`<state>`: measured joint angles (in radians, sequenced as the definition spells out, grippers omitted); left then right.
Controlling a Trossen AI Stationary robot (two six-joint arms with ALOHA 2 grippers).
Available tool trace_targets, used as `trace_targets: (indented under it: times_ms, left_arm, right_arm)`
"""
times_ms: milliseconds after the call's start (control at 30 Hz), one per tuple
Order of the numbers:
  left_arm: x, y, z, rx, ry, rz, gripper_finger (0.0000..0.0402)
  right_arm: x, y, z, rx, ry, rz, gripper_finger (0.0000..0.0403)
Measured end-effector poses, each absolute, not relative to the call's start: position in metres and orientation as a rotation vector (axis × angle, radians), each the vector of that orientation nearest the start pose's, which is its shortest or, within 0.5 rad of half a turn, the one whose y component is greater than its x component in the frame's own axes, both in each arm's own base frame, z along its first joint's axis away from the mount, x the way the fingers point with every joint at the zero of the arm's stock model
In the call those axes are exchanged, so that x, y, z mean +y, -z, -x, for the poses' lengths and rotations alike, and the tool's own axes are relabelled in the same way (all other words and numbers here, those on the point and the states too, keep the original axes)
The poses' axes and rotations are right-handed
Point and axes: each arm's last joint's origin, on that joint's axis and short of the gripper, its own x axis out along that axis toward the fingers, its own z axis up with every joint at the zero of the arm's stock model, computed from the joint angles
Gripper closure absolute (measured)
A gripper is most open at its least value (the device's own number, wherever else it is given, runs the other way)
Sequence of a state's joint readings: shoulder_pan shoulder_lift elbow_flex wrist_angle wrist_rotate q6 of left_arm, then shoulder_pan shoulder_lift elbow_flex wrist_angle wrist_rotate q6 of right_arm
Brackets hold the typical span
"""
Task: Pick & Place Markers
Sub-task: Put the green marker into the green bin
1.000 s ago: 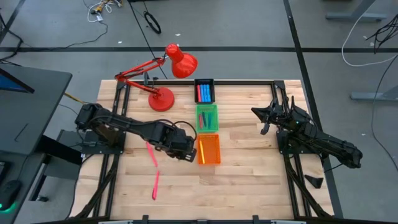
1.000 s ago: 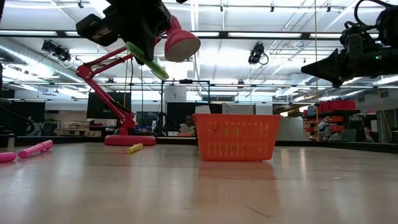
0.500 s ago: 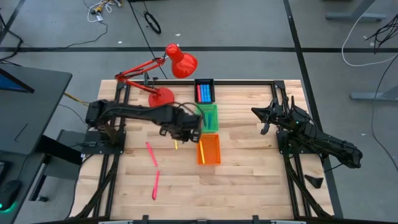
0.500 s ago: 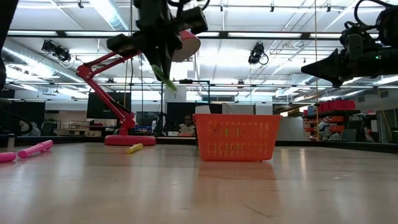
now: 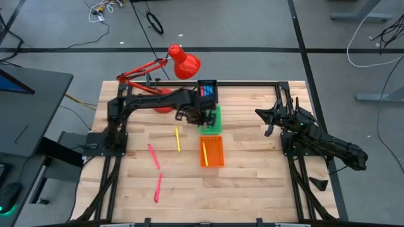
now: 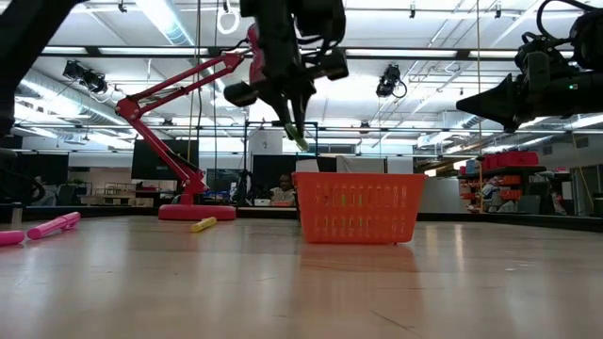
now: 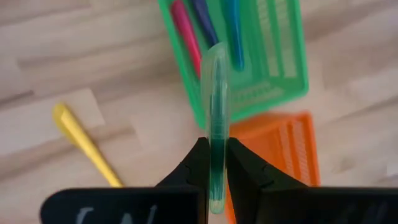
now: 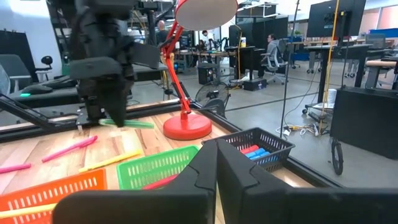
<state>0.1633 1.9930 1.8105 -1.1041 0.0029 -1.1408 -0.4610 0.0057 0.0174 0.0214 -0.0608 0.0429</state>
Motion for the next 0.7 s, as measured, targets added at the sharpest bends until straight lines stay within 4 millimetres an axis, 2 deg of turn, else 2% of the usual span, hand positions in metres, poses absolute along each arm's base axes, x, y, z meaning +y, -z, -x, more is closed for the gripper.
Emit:
trace_targets:
  times_ms: [333, 533, 700]
  left_arm:
    - [0.106, -0.251, -0.426, 1.048, -0.938, 1.115, 0.0367]
    - [0.114, -0.249, -0.441, 1.043, -0.939, 1.110, 0.0367]
    - [0.115, -0.242, -0.444, 1.039, -0.970, 1.102, 0.0367]
  right_arm:
    - [-0.042, -0.171, -0.088, -0.041, 0.399, -0.034, 0.0392]
    - [-0.042, -0.171, -0.088, -0.041, 0.400, -0.034, 0.0392]
    - [-0.042, -0.171, -0.088, -0.041, 0.399, -0.034, 0.0392]
